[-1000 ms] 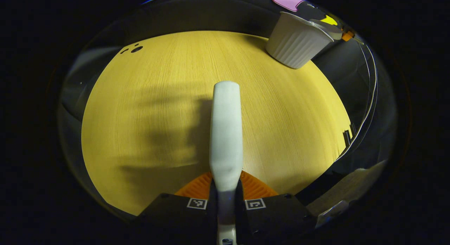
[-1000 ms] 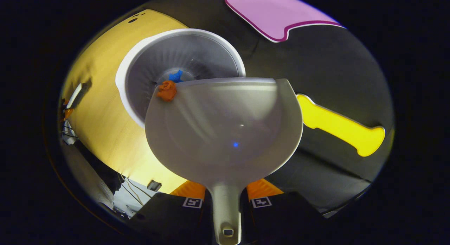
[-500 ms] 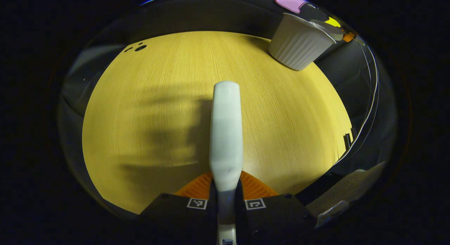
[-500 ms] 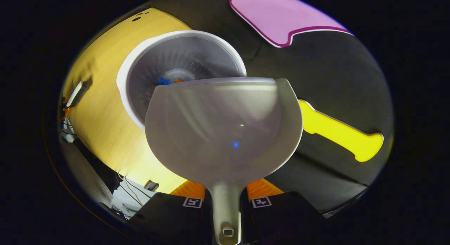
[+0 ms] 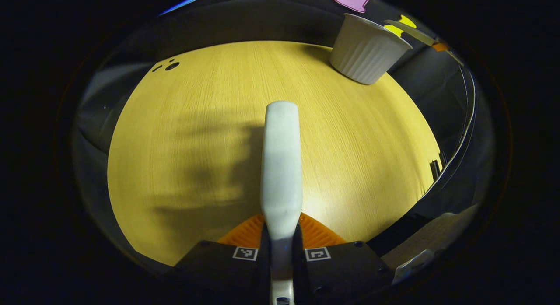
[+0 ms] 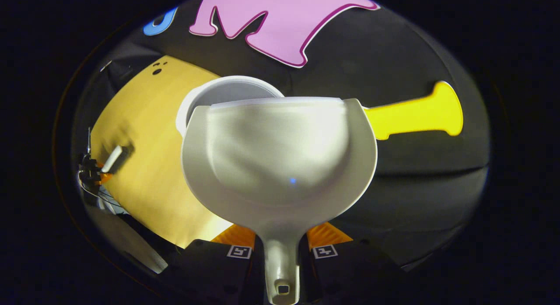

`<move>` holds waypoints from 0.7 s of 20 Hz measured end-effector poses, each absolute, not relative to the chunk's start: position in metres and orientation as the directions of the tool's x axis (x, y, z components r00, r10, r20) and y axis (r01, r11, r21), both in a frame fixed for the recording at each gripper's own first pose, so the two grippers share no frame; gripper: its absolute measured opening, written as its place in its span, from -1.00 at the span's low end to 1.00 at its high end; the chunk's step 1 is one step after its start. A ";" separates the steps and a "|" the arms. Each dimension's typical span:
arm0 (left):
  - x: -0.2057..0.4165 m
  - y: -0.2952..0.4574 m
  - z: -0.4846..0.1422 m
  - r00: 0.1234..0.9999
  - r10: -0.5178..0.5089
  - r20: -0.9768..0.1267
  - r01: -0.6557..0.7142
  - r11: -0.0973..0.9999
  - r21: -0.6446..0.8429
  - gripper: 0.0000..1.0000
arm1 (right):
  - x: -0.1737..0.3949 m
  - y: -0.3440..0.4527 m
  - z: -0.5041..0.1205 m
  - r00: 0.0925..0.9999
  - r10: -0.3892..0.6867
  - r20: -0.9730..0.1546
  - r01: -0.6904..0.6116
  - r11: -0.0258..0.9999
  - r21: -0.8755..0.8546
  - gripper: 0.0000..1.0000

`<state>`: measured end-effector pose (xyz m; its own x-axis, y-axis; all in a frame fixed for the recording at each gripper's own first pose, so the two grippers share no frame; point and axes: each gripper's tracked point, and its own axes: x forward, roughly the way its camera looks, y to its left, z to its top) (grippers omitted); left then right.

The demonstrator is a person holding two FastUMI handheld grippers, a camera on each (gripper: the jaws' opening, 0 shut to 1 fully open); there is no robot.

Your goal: Pick up the small broom and dustpan from the desktop, sweep the trash into the dustpan with the broom, and then empty the trash into the garbage bin.

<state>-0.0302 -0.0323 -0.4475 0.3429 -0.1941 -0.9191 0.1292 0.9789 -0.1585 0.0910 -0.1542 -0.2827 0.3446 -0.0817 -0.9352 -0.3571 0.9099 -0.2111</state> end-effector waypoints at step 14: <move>-0.029 -0.021 -0.449 0.350 -0.093 -0.932 0.174 0.984 -0.032 -0.51 | -0.069 -0.048 -0.342 0.342 0.133 -0.930 -0.357 0.934 0.002 -0.22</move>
